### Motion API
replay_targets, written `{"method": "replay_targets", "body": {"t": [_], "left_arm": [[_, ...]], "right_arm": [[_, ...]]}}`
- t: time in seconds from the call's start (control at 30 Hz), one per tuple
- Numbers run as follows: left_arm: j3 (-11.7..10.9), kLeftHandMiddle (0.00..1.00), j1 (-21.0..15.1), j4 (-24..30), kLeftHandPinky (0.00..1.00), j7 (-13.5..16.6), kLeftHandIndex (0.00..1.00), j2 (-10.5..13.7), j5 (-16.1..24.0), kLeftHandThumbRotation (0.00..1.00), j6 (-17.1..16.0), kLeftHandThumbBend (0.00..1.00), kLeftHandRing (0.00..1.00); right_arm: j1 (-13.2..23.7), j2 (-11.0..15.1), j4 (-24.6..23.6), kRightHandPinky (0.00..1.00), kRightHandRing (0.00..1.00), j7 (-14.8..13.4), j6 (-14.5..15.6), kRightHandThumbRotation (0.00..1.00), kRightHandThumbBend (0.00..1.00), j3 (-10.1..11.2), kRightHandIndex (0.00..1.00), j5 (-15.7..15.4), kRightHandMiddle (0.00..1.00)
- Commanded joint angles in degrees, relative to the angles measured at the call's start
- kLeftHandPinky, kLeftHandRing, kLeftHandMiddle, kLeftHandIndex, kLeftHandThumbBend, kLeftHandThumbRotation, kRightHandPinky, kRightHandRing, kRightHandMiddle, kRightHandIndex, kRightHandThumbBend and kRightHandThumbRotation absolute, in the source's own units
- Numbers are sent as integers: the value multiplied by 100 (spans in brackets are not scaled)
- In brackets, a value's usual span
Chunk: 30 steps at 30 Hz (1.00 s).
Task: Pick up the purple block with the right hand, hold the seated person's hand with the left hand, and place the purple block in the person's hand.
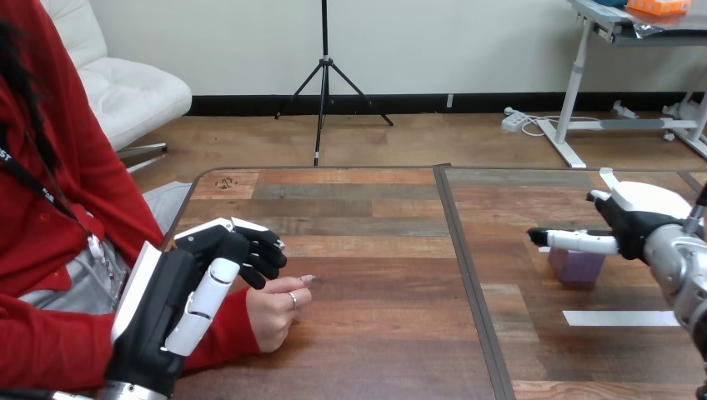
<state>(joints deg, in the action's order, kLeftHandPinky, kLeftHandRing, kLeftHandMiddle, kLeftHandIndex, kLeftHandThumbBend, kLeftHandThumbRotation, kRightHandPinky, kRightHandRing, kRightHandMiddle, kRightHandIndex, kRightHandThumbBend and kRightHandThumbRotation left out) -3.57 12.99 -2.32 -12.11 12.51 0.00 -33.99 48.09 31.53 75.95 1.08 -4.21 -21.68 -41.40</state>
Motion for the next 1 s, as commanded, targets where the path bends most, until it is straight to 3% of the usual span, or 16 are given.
{"method": "replay_targets", "body": {"t": [0.0,0.23,0.37,0.5,0.67,0.8,0.97], "left_arm": [[-101,53,-206,183,45,72,53,61,15,100,-155,51,51],[-105,53,-193,171,45,68,53,64,-9,100,-171,50,51],[-105,53,-194,186,45,75,52,69,4,100,-147,51,51],[-94,53,-202,181,45,58,52,67,-22,100,-136,50,51],[-79,52,-210,166,44,33,52,68,-52,100,-119,50,50],[-67,52,-214,158,44,12,52,71,-72,100,-114,51,51],[-50,52,-254,112,44,13,52,66,-47,100,-143,51,51]], "right_arm": [[513,-104,1,90,96,-44,-30,100,97,-64,95,56,96],[495,-58,5,88,94,34,-111,100,96,-134,93,34,95],[515,-66,-8,87,94,236,-53,98,98,-1,93,208,94],[525,-57,-7,87,95,410,-62,83,100,76,93,351,95],[565,-68,-3,87,96,702,58,72,100,171,93,561,96],[564,-71,-18,82,96,854,109,56,100,259,93,749,96],[555,-66,-14,77,94,995,163,48,100,258,93,831,97]]}}
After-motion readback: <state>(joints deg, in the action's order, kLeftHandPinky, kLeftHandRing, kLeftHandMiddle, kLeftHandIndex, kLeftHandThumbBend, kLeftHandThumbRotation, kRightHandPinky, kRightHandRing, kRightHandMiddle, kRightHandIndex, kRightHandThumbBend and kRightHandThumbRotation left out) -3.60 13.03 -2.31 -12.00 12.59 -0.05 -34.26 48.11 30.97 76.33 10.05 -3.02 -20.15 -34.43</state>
